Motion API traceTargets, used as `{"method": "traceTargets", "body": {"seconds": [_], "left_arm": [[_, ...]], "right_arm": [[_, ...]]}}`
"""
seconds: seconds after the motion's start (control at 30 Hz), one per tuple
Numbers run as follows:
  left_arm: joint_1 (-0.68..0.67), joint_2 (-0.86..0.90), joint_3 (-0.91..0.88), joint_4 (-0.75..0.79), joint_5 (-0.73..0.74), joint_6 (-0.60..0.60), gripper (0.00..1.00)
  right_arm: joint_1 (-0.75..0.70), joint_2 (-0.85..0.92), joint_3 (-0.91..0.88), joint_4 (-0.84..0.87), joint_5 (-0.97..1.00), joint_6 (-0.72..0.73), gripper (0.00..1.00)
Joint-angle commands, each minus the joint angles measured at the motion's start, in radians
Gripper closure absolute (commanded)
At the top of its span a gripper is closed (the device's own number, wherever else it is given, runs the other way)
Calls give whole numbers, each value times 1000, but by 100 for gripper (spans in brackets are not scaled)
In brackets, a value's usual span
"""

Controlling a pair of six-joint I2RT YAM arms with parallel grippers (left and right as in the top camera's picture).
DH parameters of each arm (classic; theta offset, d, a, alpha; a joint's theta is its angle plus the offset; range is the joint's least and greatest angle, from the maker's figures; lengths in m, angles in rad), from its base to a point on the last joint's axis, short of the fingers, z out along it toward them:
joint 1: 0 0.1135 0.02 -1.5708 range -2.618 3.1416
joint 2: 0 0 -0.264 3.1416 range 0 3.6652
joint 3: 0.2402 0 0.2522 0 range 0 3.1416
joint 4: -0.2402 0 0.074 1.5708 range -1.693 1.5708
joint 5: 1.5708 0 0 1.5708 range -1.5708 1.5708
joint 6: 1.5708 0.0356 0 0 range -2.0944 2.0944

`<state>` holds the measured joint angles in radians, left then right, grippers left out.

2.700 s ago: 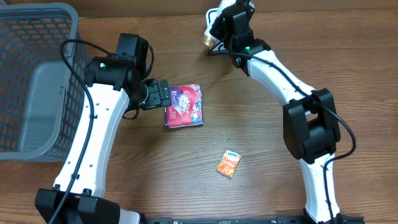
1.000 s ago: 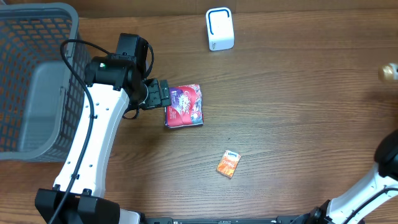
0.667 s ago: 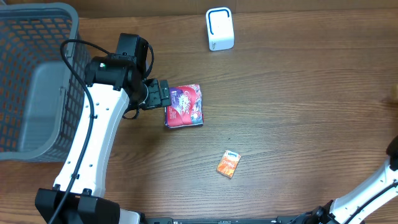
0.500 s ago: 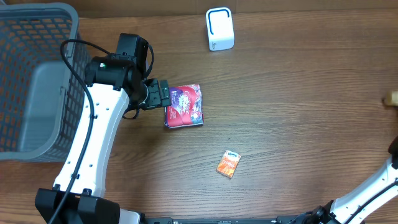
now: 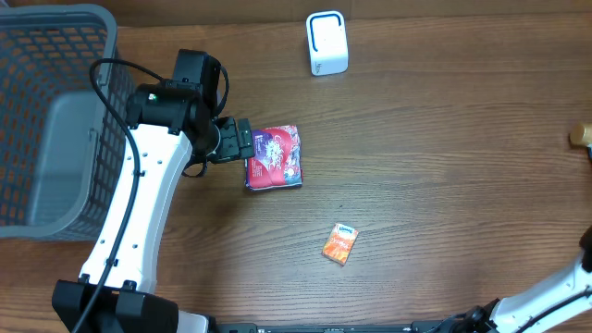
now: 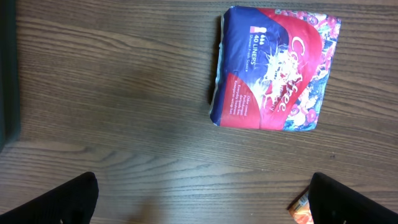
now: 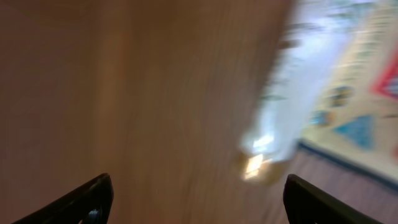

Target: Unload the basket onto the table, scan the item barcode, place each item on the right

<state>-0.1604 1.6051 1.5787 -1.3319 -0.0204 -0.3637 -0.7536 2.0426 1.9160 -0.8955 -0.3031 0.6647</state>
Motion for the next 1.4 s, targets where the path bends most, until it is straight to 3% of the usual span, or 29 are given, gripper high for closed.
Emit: {"method": "traceTargets", "body": {"seconds": [0.0,0.27,0.6,0.83,0.97,1.17,1.27,1.37], "left_arm": [[-3,-2,7,2,-9,-10,0],[-3,-2,7,2,-9,-10,0],[-3,-2,7,2,-9,-10,0],[-3,-2,7,2,-9,-10,0],[-3,-2,7,2,-9,-10,0],[-3,-2,7,1,-9,-10,0],[-3,-2,7,1,-9,-10,0],[-3,-2,7,2,-9,-10,0]], "right_arm": [[40,-98,17,-38,-475,-143,10],[295,-128,16,-342,-542,-399,7],[759,-118,2,-455,-158,-433,0],[1027,-110,-154,-220,-180,-318,0],[1134,-109,-277,-8,-180,-222,14],[1260,-108,-455,269,-129,-55,18],[1301,-108,-507,309,-34,-36,16],[1309,-114,-507,245,67,-36,2]]}}
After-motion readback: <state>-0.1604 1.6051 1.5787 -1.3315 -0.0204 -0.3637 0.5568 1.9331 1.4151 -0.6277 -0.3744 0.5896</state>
